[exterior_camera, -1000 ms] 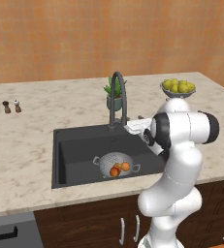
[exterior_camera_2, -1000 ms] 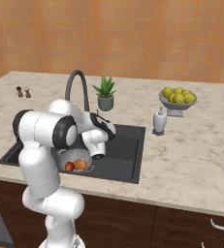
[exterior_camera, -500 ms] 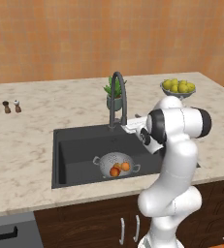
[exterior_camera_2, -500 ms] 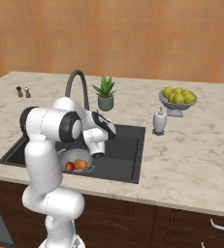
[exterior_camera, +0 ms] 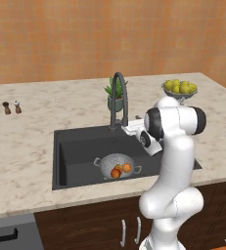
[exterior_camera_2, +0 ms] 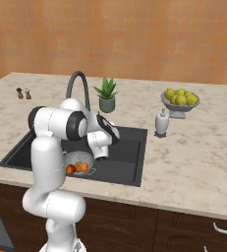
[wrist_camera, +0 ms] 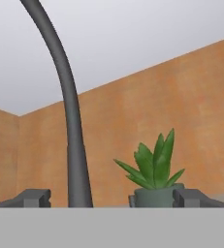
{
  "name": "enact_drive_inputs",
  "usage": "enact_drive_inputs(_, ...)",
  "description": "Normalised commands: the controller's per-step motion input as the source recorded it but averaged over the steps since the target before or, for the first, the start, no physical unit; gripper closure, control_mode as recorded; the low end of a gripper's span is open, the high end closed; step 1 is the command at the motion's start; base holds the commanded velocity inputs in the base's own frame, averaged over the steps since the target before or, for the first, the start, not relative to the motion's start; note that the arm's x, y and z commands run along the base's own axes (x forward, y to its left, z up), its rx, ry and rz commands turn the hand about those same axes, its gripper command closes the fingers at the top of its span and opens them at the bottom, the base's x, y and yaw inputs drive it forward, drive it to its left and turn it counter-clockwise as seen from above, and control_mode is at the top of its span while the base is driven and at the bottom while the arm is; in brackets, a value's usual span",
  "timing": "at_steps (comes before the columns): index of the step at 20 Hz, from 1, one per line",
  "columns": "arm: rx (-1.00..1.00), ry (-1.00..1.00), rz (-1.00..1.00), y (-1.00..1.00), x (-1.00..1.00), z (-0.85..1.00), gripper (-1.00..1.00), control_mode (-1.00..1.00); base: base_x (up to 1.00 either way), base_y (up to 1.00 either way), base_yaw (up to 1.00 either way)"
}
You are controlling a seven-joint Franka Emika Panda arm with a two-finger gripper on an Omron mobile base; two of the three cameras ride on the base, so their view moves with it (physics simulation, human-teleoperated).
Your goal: Put the colander in the sink, put the apple, tangerine, peach in the colander, and turn on the sink faucet and pour water over the colander.
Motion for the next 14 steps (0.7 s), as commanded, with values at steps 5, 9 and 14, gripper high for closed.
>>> enact_drive_inputs(5, 0.02, -0.04, 0.00, -0.06, 0.17, -0.11, -1.00, -1.00, 0.00, 0.00, 0.00)
enact_drive_inputs(9, 0.01, -0.01, 0.00, 0.00, 0.18, -0.12, -1.00, -1.00, 0.00, 0.00, 0.00)
enact_drive_inputs(14, 0.00, 0.05, -0.01, -0.05, 0.00, -0.22, -1.00, -1.00, 0.00, 0.00, 0.00)
